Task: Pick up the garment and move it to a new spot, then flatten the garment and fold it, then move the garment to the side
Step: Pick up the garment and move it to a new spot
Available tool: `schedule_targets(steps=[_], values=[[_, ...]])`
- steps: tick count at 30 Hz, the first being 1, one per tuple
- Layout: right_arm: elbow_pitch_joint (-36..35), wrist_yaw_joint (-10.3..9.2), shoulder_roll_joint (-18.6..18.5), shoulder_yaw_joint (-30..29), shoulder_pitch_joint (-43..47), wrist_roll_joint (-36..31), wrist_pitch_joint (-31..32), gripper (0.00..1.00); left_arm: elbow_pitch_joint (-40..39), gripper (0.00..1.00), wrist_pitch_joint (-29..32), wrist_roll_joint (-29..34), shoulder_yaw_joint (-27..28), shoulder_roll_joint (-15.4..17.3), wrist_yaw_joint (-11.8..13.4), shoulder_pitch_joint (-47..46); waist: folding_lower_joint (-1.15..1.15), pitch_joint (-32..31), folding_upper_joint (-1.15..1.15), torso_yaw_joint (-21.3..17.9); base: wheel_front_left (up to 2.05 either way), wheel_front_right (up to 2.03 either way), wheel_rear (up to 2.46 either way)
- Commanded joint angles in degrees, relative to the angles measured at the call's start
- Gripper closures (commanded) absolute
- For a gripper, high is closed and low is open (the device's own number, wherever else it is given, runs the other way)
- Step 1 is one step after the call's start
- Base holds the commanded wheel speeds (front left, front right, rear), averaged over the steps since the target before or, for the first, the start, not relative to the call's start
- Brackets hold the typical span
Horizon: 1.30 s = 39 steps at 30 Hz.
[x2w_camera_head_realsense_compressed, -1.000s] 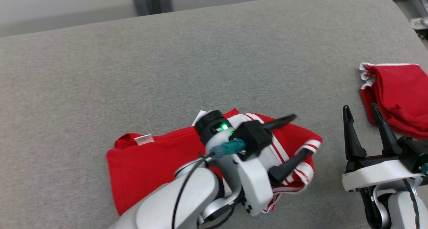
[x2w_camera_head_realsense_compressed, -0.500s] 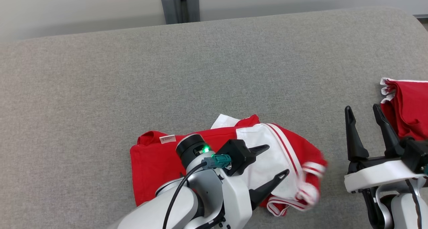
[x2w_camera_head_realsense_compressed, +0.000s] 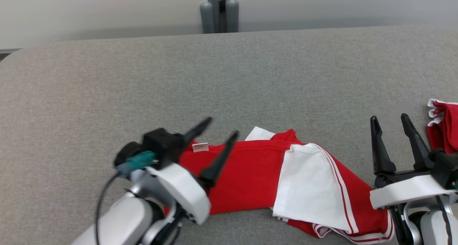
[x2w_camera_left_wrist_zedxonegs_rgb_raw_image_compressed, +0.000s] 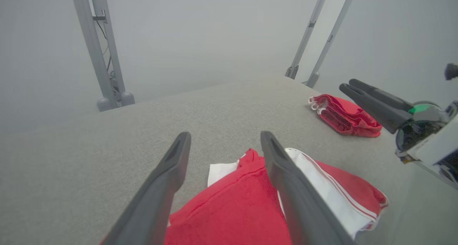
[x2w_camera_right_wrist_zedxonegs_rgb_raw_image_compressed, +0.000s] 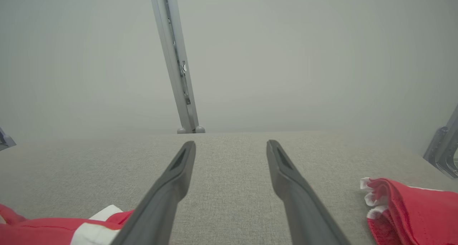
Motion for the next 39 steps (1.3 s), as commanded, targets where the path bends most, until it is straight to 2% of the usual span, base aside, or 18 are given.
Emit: schedule_targets(steps=[1,8,17,30,39], values=[[-0.3,-0.02,-0.3,0.1,0.2,-0.5,0.2,0.00,-0.1,0.00,-1.2,0.1,1.3,1.0,1.2,1.1,0.00,-0.7,0.00,0.8,0.00,0.00,0.00],[-1.7,-0.02,-0.3,2.2,0.9,-2.4,1.3,0.00,-0.3,0.00,-11.7,-2.3,12.7,3.4,7.2,6.7,0.00,-3.1,0.00,2.4,0.00,0.00,0.00],[-2.9,-0.02,-0.3,6.0,3.5,-3.4,3.1,0.00,2.1,0.00,-19.4,-3.3,20.6,6.2,10.7,15.3,0.00,-5.7,0.00,2.5,0.00,0.00,0.00],[-5.6,-0.02,-0.3,6.8,9.9,-2.0,4.9,0.00,4.0,0.00,-21.1,-0.8,23.0,8.5,13.6,25.2,0.00,-8.7,0.00,0.6,0.00,0.00,0.00],[-7.1,-0.02,-0.3,7.5,11.1,-1.7,5.8,0.00,2.7,0.00,-19.8,-1.0,23.0,9.5,14.2,26.1,0.00,-8.4,0.00,0.4,0.00,0.00,0.00]])
